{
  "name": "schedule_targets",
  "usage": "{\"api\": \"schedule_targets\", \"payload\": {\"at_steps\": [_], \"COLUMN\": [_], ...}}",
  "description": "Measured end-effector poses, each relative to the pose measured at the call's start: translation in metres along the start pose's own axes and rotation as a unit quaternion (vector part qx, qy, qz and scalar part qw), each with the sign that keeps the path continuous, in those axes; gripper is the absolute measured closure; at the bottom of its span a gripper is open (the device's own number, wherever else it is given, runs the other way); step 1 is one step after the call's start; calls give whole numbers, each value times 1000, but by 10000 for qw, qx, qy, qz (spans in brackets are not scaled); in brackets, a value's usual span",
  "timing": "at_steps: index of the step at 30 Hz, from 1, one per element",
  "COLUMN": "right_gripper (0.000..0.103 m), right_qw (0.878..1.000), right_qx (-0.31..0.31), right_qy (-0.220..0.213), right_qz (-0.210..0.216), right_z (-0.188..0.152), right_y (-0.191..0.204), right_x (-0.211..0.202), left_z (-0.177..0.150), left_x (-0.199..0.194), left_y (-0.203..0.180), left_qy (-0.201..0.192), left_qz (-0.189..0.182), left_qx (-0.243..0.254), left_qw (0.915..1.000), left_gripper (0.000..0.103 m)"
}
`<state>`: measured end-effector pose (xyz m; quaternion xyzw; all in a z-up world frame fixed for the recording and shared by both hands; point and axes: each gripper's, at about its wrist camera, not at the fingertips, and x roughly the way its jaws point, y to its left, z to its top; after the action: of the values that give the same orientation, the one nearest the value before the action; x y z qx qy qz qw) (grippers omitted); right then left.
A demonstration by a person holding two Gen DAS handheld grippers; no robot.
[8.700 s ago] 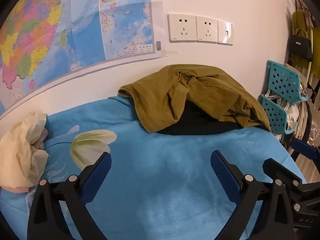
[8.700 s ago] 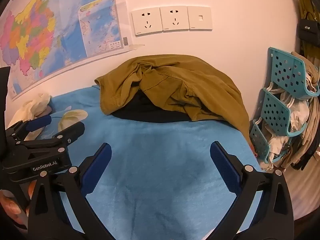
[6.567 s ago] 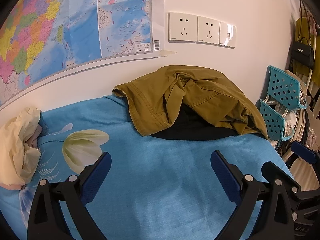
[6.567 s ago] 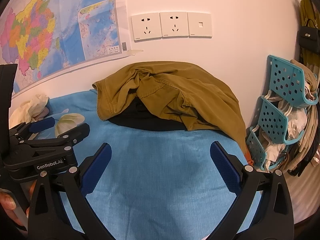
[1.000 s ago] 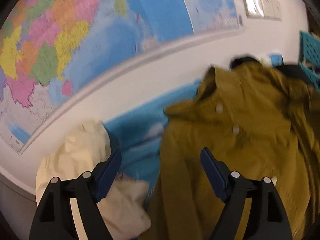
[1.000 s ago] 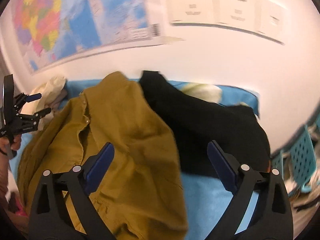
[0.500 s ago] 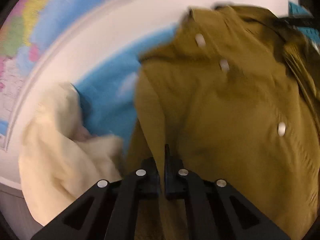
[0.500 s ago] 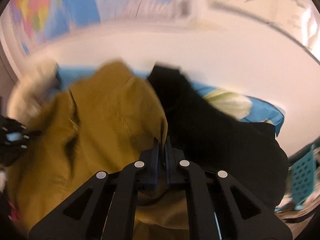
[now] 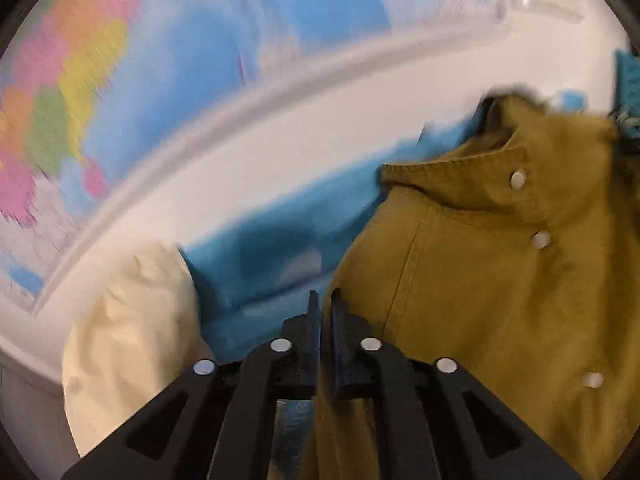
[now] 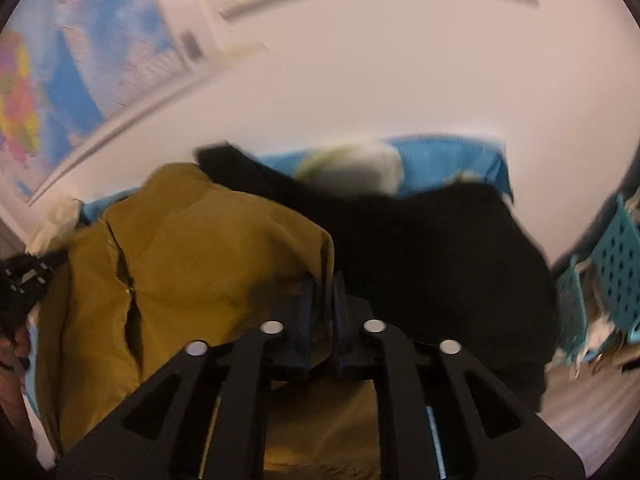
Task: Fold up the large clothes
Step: 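Lift the shirt with both tools and shake it out over the bed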
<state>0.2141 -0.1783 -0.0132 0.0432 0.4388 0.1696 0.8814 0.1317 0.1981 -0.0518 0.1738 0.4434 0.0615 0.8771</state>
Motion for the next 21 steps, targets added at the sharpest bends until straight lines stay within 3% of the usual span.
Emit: {"api": "schedule_targets", "payload": {"at_steps": [1,2,3,4,5,6,9,13,18,21], "right_gripper": [76,67,45,37,37,37,32,27,25,19], "right_qw": [10000,9999,9996,9990,9988,9985,9959,9907,9810,9754], "right_qx": [76,84,39,-55,-114,-155,-366,-975,-1613,-1934], "right_qy": [-37,-105,-239,-394,-460,-526,-631,-517,-143,55], "right_qz": [-4,-42,-119,-190,-132,26,528,793,1070,1059], "right_z": [0,-1,-2,-4,-6,-10,-31,-74,-130,-155], "right_y": [-3,-2,-2,1,3,5,14,51,96,114], "right_x": [-6,-14,-27,-42,-54,-69,-105,-129,-130,-126], "left_z": [-3,-8,-9,-12,-16,-15,-30,-63,-117,-150], "left_x": [7,7,3,-9,-23,-38,-80,-116,-133,-133], "left_y": [-2,-2,-1,1,3,3,6,7,-6,-18], "left_qy": [95,75,-7,-201,-440,-588,-927,-1092,-792,-426], "left_qz": [20,145,186,185,179,187,10,-283,-632,-792], "left_qx": [12,-6,-20,-4,42,91,213,272,384,537], "left_qw": [10000,9999,9998,9996,9989,9981,9955,9933,9941,9945], "left_gripper": [94,85,67,57,40,34,32,25,19,19]}}
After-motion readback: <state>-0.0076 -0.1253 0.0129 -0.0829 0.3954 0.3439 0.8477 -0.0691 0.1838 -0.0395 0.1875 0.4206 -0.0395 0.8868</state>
